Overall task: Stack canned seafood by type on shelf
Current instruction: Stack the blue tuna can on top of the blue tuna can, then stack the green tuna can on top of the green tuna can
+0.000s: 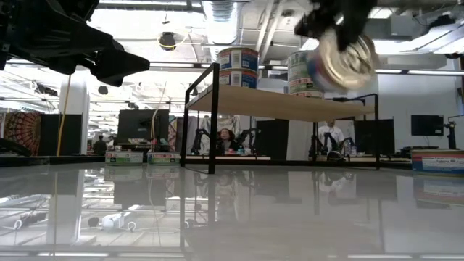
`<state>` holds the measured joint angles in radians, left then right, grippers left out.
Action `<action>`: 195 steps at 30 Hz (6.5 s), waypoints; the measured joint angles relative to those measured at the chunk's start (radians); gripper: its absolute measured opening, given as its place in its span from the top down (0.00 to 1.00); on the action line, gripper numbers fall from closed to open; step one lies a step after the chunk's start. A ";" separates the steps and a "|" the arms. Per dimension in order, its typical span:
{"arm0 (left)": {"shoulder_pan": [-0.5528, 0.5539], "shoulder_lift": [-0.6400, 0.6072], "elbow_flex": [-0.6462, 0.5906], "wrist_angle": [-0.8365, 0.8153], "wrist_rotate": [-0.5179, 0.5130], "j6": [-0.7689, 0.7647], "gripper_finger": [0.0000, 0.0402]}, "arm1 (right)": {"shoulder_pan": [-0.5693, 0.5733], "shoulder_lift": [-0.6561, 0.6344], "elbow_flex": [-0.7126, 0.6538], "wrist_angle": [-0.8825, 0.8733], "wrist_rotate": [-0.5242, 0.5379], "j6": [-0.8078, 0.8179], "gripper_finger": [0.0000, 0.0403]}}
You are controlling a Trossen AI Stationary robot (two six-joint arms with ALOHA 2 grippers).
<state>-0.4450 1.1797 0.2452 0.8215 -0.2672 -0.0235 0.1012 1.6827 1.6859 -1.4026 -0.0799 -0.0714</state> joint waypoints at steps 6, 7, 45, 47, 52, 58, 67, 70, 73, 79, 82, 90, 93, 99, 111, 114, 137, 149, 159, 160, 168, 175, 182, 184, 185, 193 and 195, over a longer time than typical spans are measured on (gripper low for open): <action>0.000 0.000 0.000 0.007 0.000 0.000 0.28 | -0.085 -0.125 0.000 0.048 0.025 0.030 0.45; 0.000 0.000 0.000 0.007 0.000 0.000 0.28 | -0.102 -0.141 0.000 0.062 0.025 0.031 0.45; 0.009 0.051 0.414 0.044 -0.465 1.771 0.28 | -0.298 -0.189 0.001 0.706 -0.421 0.500 0.44; 0.009 0.079 0.438 0.033 -0.483 1.892 0.28 | -0.299 -0.189 0.001 0.747 -0.452 0.525 0.45; 0.010 0.144 0.490 0.036 -0.517 2.066 0.28 | -0.292 -0.189 0.001 0.788 -0.479 0.585 0.44; 0.010 0.193 0.550 0.105 -0.526 2.166 0.28 | -0.291 -0.189 -0.015 0.817 -0.507 0.601 0.44; 0.008 0.196 0.613 0.050 -0.526 2.281 0.28 | -0.257 -0.175 -0.028 0.811 -0.592 0.668 0.44; 0.008 0.196 0.637 -0.026 -0.523 2.316 0.28 | -0.245 -0.167 -0.028 0.808 -0.618 0.702 0.44; 0.012 0.196 0.659 -0.060 -0.523 2.359 0.28 | -0.245 -0.163 -0.028 0.806 -0.642 0.723 0.44; 0.015 0.196 0.683 -0.071 -0.488 2.395 0.28 | -0.255 -0.163 -0.028 0.808 -0.659 0.722 0.44; 0.026 0.196 0.696 -0.075 -0.459 2.403 0.28 | -0.255 -0.160 -0.028 0.811 -0.660 0.721 0.44; 0.055 0.195 0.709 -0.114 -0.411 2.394 0.28 | -0.237 -0.124 -0.028 0.859 -0.674 0.731 0.44; 0.055 0.196 0.709 -0.174 -0.409 2.381 0.30 | -0.237 -0.122 -0.028 0.875 -0.682 0.734 0.44; 0.054 0.195 0.709 -0.202 -0.407 2.340 0.52 | -0.247 -0.122 -0.028 0.887 -0.675 0.732 0.44; 0.055 0.195 0.709 -0.205 -0.389 2.269 0.54 | -0.252 -0.122 -0.028 0.909 -0.639 0.696 0.31; 0.055 0.195 0.707 -0.212 -0.383 2.234 0.54 | -0.260 -0.124 -0.028 0.876 -0.639 0.689 0.26; 0.423 0.073 0.707 -0.662 -0.101 1.641 0.54 | -0.259 -0.331 -0.027 0.546 0.036 0.507 0.19; 0.538 0.129 0.707 -0.612 -0.030 1.564 0.51 | -0.152 -0.312 -0.028 0.500 0.135 0.512 0.19; 0.514 0.129 0.707 -0.650 -0.035 1.490 0.49 | -0.155 -0.303 -0.028 0.499 0.135 0.515 0.19; 0.508 0.129 0.707 -0.650 -0.036 1.487 0.49 | -0.157 -0.303 -0.028 0.499 0.135 0.515 0.19; 0.484 0.129 0.708 -0.642 -0.044 1.450 0.41 | -0.172 -0.303 -0.028 0.515 0.135 0.515 0.19; 0.482 0.129 0.708 -0.632 -0.020 1.428 0.25 | -0.172 -0.303 -0.028 0.521 0.135 0.513 0.19; 0.467 0.129 0.708 -0.628 0.027 1.423 0.21 | -0.172 -0.303 -0.028 0.520 0.135 0.508 0.19; 0.467 0.129 0.708 -0.628 0.029 1.427 0.21 | -0.172 -0.303 -0.028 0.521 0.135 0.508 0.19; 0.468 0.129 0.708 -0.628 0.030 1.429 0.21 | -0.172 -0.303 -0.028 0.520 0.135 0.508 0.19; 0.472 0.129 0.708 -0.627 0.053 1.431 0.21 | -0.166 -0.303 -0.028 0.520 0.135 0.508 0.19; 0.461 0.129 0.708 -0.633 0.053 1.431 0.21 | -0.166 -0.303 -0.028 0.519 0.135 0.508 0.19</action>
<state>0.0164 1.3087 0.9527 0.1888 -0.2146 1.4078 -0.0644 1.3792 1.6581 -0.8833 0.0547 0.4362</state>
